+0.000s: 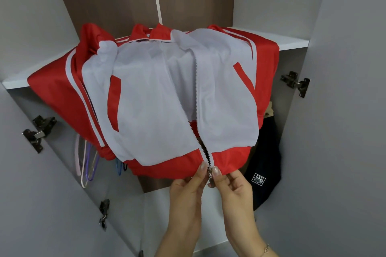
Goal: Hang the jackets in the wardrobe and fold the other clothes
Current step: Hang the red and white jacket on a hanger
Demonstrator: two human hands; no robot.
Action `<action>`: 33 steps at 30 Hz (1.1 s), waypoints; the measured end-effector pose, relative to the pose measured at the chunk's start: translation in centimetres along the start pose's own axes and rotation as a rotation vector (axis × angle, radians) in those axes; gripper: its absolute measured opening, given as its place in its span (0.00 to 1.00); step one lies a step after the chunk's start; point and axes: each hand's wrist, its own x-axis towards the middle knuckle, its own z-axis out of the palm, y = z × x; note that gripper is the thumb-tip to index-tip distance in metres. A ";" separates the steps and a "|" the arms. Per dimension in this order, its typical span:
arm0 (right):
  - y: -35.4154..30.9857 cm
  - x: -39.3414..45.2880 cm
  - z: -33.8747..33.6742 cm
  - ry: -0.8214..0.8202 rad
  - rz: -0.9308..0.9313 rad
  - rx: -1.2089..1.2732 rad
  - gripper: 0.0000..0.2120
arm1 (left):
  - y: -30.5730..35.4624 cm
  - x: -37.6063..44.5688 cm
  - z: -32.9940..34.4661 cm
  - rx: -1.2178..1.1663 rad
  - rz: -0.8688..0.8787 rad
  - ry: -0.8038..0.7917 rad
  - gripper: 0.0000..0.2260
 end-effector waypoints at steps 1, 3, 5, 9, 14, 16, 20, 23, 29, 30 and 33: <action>0.0 0.0 0.1 0.005 -0.009 0.012 0.04 | 0.0 0.0 0.1 0.003 -0.008 -0.008 0.20; 0.2 -0.1 0.1 0.012 -0.023 0.013 0.03 | 0.0 0.0 0.0 -0.013 -0.016 0.000 0.20; 0.3 -0.2 0.1 0.024 -0.029 -0.002 0.03 | 0.2 0.0 -0.1 -0.044 -0.013 0.037 0.22; 0.6 -0.3 0.2 0.036 -0.018 -0.005 0.04 | 0.3 -0.2 -0.1 -0.041 -0.002 0.043 0.21; 0.7 -0.3 0.7 0.060 -0.009 0.004 0.09 | 0.1 -0.3 -0.2 0.040 0.011 0.023 0.21; 0.8 -0.1 0.7 0.072 -0.001 -0.012 0.09 | 0.0 -0.3 -0.4 0.119 0.029 0.024 0.22; 1.1 0.3 0.6 0.096 0.029 -0.022 0.09 | 0.0 -0.1 -1.2 0.294 0.037 0.001 0.20; 1.6 0.4 0.3 0.078 0.046 -0.044 0.07 | 0.2 0.1 -2.2 0.398 0.004 -0.018 0.20; 2.1 0.5 -1.8 -0.165 0.363 -0.254 0.17 | -0.2 0.7 -4.8 0.546 -0.055 0.060 0.09; 2.1 0.3 -1.9 -0.235 0.407 -0.281 0.16 | -0.4 0.8 -5.2 0.574 -0.049 0.069 0.07; 2.4 -0.3 -1.7 -0.336 0.386 -0.353 0.14 | -0.7 0.9 -5.7 0.625 -0.022 0.060 0.07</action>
